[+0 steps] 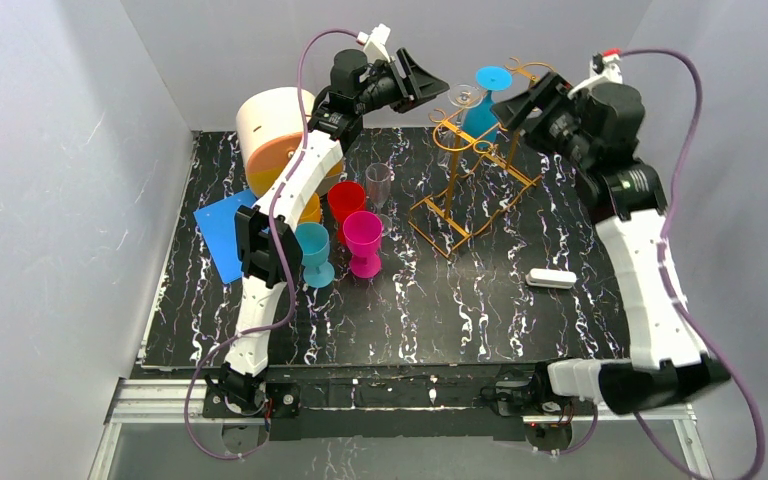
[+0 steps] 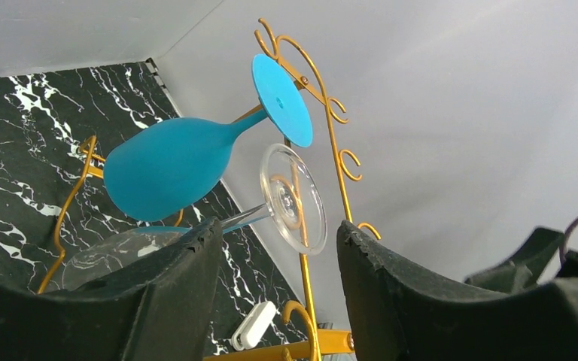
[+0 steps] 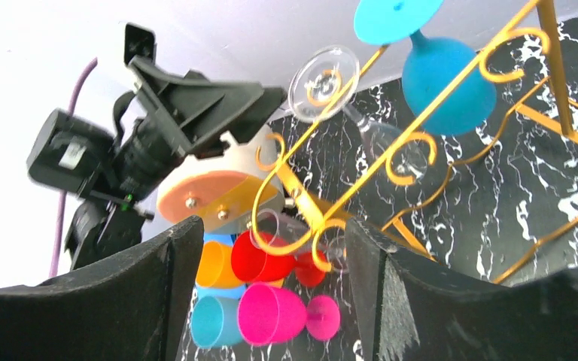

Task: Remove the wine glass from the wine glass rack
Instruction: Pick up the wine glass from the wine rack.

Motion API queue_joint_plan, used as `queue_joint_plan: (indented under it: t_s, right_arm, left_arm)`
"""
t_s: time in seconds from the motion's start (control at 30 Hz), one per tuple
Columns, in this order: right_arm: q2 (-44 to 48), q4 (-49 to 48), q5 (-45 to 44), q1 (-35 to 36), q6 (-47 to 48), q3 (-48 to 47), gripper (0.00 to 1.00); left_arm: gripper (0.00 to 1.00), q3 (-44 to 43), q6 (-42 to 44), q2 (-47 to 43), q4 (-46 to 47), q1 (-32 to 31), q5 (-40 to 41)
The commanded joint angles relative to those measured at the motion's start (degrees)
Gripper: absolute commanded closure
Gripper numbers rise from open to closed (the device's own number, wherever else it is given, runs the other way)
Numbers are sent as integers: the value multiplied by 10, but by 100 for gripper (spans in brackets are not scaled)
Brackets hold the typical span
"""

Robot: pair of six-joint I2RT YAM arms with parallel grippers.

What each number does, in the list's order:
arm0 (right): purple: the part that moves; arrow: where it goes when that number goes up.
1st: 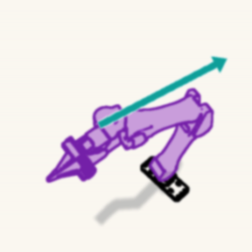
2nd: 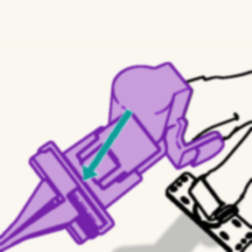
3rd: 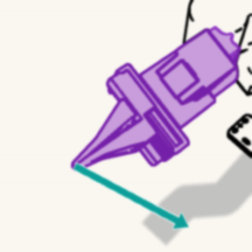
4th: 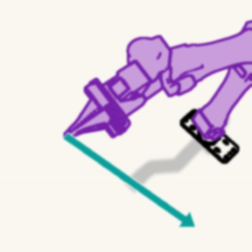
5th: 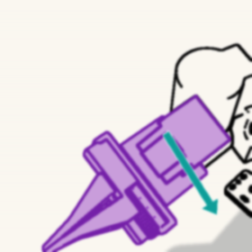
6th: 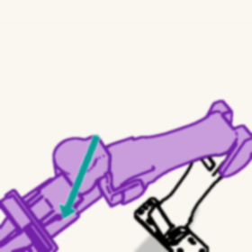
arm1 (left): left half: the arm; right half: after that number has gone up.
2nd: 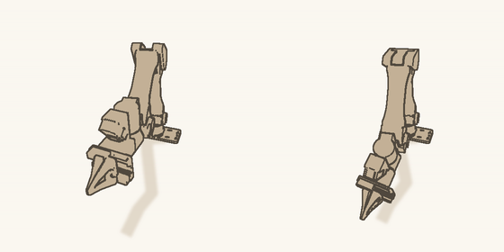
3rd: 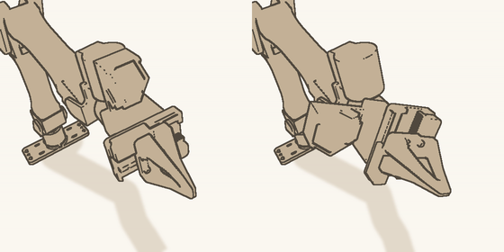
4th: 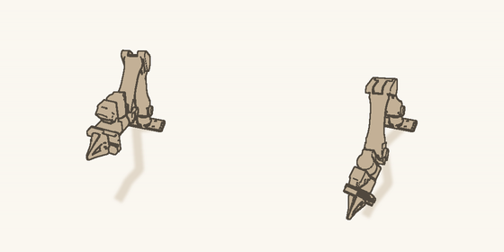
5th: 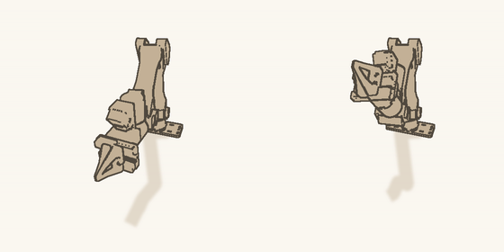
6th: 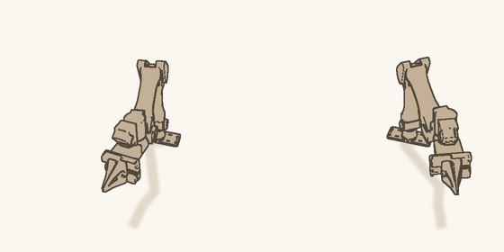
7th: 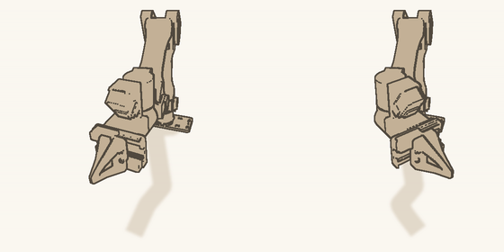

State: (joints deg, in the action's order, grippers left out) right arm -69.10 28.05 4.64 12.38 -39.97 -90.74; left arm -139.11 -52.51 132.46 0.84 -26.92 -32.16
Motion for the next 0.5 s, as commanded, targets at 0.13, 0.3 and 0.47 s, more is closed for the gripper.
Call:
queue_joint_plan:
  t_s: [0.13,0.3,0.47]
  right_arm:
    - [-168,-35,11,-2,28,-145,30]
    - [-254,-4,-4,-2,49,-255,31]
    - [-319,26,-5,-2,52,-313,35]
  left_arm:
    - [48,16,14,-38,6,-6,-16]
    - [54,31,20,-52,2,-7,-29]
    - [57,72,35,-84,-1,-8,-24]
